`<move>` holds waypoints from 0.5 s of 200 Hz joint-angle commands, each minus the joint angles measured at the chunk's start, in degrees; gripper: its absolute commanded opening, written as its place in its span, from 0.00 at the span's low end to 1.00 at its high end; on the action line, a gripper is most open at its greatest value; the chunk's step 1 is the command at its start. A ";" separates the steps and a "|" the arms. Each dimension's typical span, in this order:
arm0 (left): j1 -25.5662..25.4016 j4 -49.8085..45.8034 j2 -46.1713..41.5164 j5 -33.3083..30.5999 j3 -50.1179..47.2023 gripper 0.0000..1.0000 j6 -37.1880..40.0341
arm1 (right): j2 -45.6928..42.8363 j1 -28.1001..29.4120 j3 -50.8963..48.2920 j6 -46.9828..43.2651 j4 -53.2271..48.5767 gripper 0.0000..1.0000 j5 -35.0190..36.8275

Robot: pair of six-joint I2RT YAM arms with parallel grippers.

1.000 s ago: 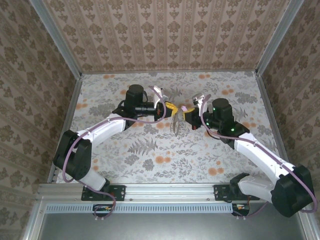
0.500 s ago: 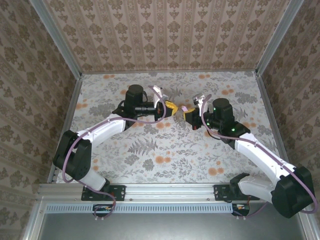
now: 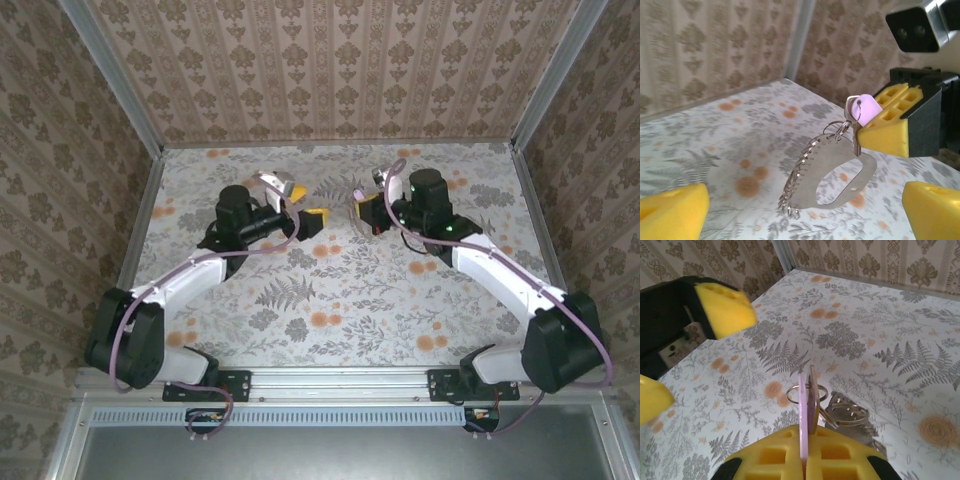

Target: Put the keys on the keyring

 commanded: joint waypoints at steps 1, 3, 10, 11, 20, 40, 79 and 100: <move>2.28 1.36 -2.71 -6.74 -1.27 1.00 -2.69 | 5.05 -0.29 6.38 0.57 3.03 0.00 -1.52; 2.49 1.33 -2.79 -6.79 -1.35 1.00 -2.75 | 5.75 -0.26 6.93 0.72 3.04 0.00 -1.57; 2.94 1.15 -3.11 -7.00 -1.69 1.00 -3.22 | 7.82 -0.29 9.00 1.24 3.39 0.00 -1.68; 3.04 1.10 -3.20 -7.04 -1.71 1.00 -3.30 | 8.15 -0.29 9.24 1.33 3.44 0.00 -1.68; 3.55 0.82 -3.69 -7.33 -2.14 1.00 -3.57 | 10.78 -0.27 11.84 2.27 3.89 0.00 -1.91; 4.10 -0.37 -5.47 -8.09 -3.02 1.00 -3.40 | 15.96 -0.20 16.16 4.82 4.91 0.00 -2.82; 4.55 -4.42 -8.96 -9.49 -3.72 1.00 -1.96 | 18.89 -0.51 10.68 7.17 6.97 0.00 2.25; 4.64 -5.19 -9.79 -9.62 -3.93 1.00 -2.03 | 17.72 -1.03 1.70 9.62 10.25 0.00 4.24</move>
